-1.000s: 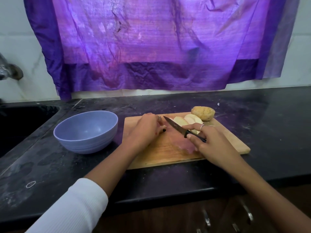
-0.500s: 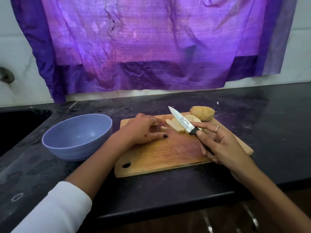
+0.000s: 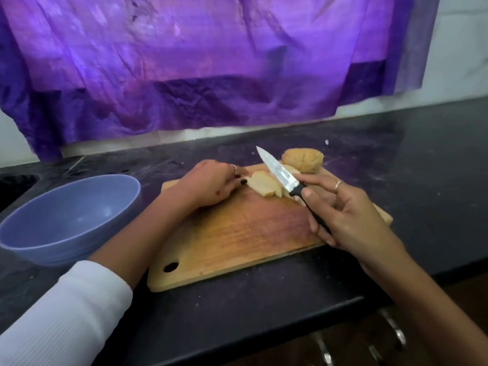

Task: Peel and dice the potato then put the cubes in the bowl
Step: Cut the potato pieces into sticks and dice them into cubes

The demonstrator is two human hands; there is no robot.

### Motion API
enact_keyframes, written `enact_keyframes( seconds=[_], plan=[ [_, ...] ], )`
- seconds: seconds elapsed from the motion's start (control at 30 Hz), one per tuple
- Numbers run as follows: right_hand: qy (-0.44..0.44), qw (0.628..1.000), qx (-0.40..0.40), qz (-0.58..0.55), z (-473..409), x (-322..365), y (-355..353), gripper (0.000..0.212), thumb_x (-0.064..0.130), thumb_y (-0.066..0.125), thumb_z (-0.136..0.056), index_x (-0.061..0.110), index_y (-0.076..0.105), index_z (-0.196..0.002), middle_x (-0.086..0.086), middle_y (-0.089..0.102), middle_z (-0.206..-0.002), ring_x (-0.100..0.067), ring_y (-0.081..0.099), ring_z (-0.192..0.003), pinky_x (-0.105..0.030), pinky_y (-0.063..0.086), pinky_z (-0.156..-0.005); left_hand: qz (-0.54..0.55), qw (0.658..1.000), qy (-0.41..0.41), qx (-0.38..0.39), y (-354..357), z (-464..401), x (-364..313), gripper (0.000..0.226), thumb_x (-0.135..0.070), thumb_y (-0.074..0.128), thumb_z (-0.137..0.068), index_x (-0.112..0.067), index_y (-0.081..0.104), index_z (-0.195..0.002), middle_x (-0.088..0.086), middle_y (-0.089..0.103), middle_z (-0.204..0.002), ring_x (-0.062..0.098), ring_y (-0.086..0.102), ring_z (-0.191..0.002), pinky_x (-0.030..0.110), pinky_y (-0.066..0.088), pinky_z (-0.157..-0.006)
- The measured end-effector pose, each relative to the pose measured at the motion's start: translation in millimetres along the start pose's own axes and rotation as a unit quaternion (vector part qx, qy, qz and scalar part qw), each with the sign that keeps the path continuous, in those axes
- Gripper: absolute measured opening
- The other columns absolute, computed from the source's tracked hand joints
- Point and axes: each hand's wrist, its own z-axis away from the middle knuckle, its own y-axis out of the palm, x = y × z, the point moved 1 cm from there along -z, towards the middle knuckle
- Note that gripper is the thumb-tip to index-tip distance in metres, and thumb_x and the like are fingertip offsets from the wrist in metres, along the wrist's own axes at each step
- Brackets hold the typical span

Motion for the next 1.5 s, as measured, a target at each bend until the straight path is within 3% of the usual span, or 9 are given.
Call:
enact_keyframes(
  seconds=[0.17, 0.43, 0.6, 0.77, 0.9, 1.07, 1.2, 1.37, 1.5],
  plan=[
    [0.019, 0.998, -0.044, 0.033, -1.7, -3.0, -1.5, 0.024, 0.018, 0.050, -0.099, 0.028, 0.062, -0.117, -0.006, 0.052, -0.050, -0.007, 0.035, -0.031, -0.014, 0.029, -0.034, 0.018, 1.000, -0.009, -0.006, 3.0, -0.5, -11.0, 0.055, -0.055, 0.051, -0.089, -0.024, 0.055, -0.134, -0.003, 0.069, -0.115, 0.019, 0.064, -0.104, 0.040, 0.050, -0.092],
    [0.015, 0.998, -0.046, 0.041, 1.6, -3.9, -0.9, 0.026, 0.020, 0.051, -0.099, 0.024, 0.061, -0.123, -0.006, 0.053, -0.050, -0.008, 0.036, -0.032, -0.015, 0.029, -0.034, 0.170, 0.977, -0.048, -0.122, 2.4, 7.2, -28.8, 0.048, -0.028, 0.078, -0.078, -0.013, 0.064, -0.121, 0.003, 0.071, -0.108, 0.011, 0.066, -0.097, 0.019, 0.044, -0.085],
    [0.009, 0.998, -0.038, 0.052, 3.0, -2.9, -1.3, 0.027, 0.019, 0.050, -0.099, 0.024, 0.061, -0.123, -0.006, 0.054, -0.052, -0.007, 0.038, -0.034, -0.016, 0.031, -0.036, 0.153, 0.981, -0.028, -0.113, -0.5, 1.4, -37.7, 0.047, -0.025, 0.080, -0.077, -0.013, 0.066, -0.120, 0.006, 0.069, -0.114, 0.017, 0.063, -0.107, 0.029, 0.048, -0.093],
    [0.006, 0.997, -0.041, 0.071, 2.2, -4.4, -1.0, 0.028, 0.020, 0.050, -0.100, 0.024, 0.060, -0.125, -0.005, 0.054, -0.051, -0.006, 0.039, -0.033, -0.018, 0.035, -0.039, 0.182, 0.978, -0.031, -0.093, -5.3, 1.7, -47.5, 0.045, -0.025, 0.080, -0.077, -0.012, 0.065, -0.118, 0.001, 0.067, -0.113, 0.010, 0.061, -0.099, 0.017, 0.041, -0.081],
    [0.007, 0.997, -0.041, 0.070, 2.1, -5.8, -1.6, 0.028, 0.021, 0.049, -0.100, 0.023, 0.059, -0.125, -0.004, 0.054, -0.051, -0.006, 0.040, -0.034, -0.017, 0.034, -0.039, 0.182, 0.979, -0.030, -0.093, -10.1, 2.8, -54.3, 0.038, -0.022, 0.076, -0.080, -0.008, 0.065, -0.114, 0.005, 0.066, -0.107, 0.019, 0.062, -0.098, 0.030, 0.049, -0.085],
    [0.004, 0.997, -0.045, 0.062, 0.4, -7.5, -1.5, 0.028, 0.020, 0.050, -0.100, 0.020, 0.059, -0.125, -0.006, 0.054, -0.051, -0.006, 0.039, -0.033, -0.016, 0.032, -0.037, 0.293, 0.944, -0.066, -0.139, -16.2, 12.3, -66.8, 0.016, -0.019, 0.069, -0.087, -0.006, 0.072, -0.095, 0.007, 0.072, -0.091, 0.021, 0.066, -0.088, 0.038, 0.053, -0.084],
    [0.004, 0.997, -0.046, 0.067, 1.2, -6.3, -0.7, 0.028, 0.019, 0.049, -0.100, 0.020, 0.059, -0.126, -0.009, 0.054, -0.054, -0.006, 0.039, -0.033, -0.017, 0.032, -0.037, 0.309, 0.938, -0.083, -0.133, -11.3, 16.2, -78.4, 0.018, -0.019, 0.077, -0.079, -0.009, 0.066, -0.088, 0.004, 0.069, -0.088, 0.017, 0.062, -0.079, 0.024, 0.046, -0.066],
    [-0.004, 0.995, -0.047, 0.084, -0.1, -7.2, -0.9, 0.028, 0.021, 0.050, -0.099, 0.021, 0.059, -0.126, -0.008, 0.055, -0.053, -0.006, 0.040, -0.033, -0.021, 0.036, -0.043, 0.401, 0.897, -0.112, -0.147, -17.1, 34.7, -77.8, 0.019, -0.011, 0.074, -0.079, -0.015, 0.061, -0.093, 0.003, 0.063, -0.088, 0.019, 0.060, -0.083, 0.041, 0.051, -0.083],
    [-0.002, 0.995, -0.039, 0.089, 2.7, -5.9, -1.5, 0.027, 0.021, 0.051, -0.099, 0.024, 0.059, -0.124, -0.008, 0.055, -0.055, -0.005, 0.040, -0.034, -0.020, 0.036, -0.042, 0.313, 0.916, -0.164, -0.188, -32.3, 78.7, -62.1, 0.019, -0.023, 0.074, -0.082, -0.017, 0.064, -0.098, -0.003, 0.062, -0.091, 0.009, 0.057, -0.085, 0.021, 0.043, -0.069]
  ],
)
